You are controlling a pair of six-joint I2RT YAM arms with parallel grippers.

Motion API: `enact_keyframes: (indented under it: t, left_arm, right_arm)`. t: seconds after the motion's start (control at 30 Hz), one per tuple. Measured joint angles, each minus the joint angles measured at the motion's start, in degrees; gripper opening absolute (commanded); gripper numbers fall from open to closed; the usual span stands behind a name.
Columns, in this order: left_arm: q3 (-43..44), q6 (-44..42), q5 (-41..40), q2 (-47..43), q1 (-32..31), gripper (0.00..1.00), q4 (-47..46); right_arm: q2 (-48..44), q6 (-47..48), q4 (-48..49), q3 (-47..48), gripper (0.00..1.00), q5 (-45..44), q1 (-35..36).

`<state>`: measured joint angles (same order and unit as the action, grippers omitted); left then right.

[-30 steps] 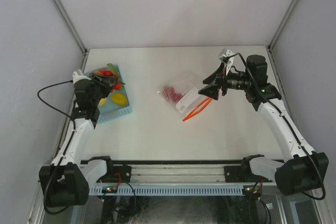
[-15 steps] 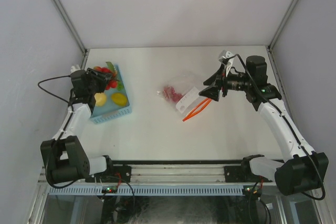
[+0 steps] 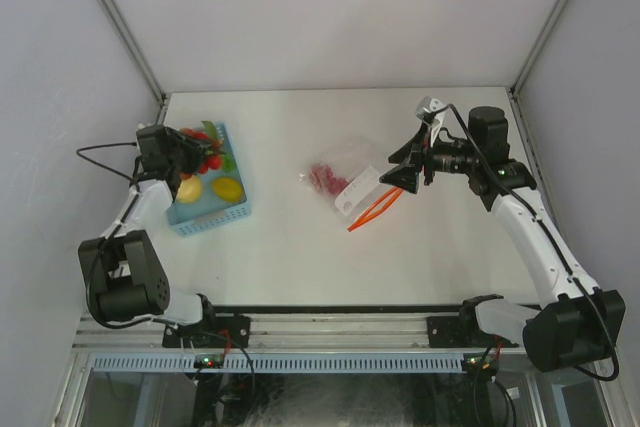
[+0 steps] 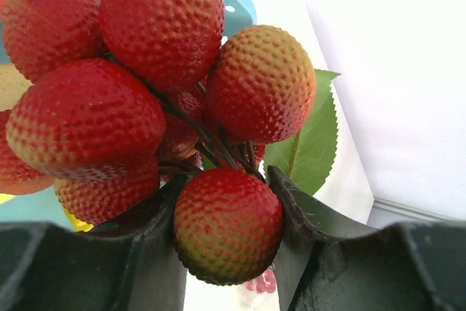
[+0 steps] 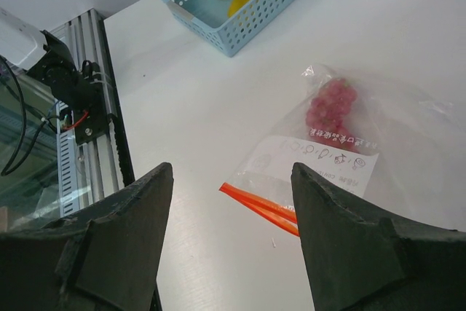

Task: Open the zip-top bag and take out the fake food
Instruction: Place the fake fruit in the bin.

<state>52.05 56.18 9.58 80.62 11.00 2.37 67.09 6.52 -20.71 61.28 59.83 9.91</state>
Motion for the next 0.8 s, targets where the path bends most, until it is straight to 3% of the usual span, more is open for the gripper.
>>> enact_keyframes:
  t: [0.8]
  left_arm:
    - [11.4,-1.6,-6.6,7.6,0.2,0.01,12.5]
  right_arm:
    - [1.1,0.4,-0.1,0.0,0.65,-0.3,-0.1]
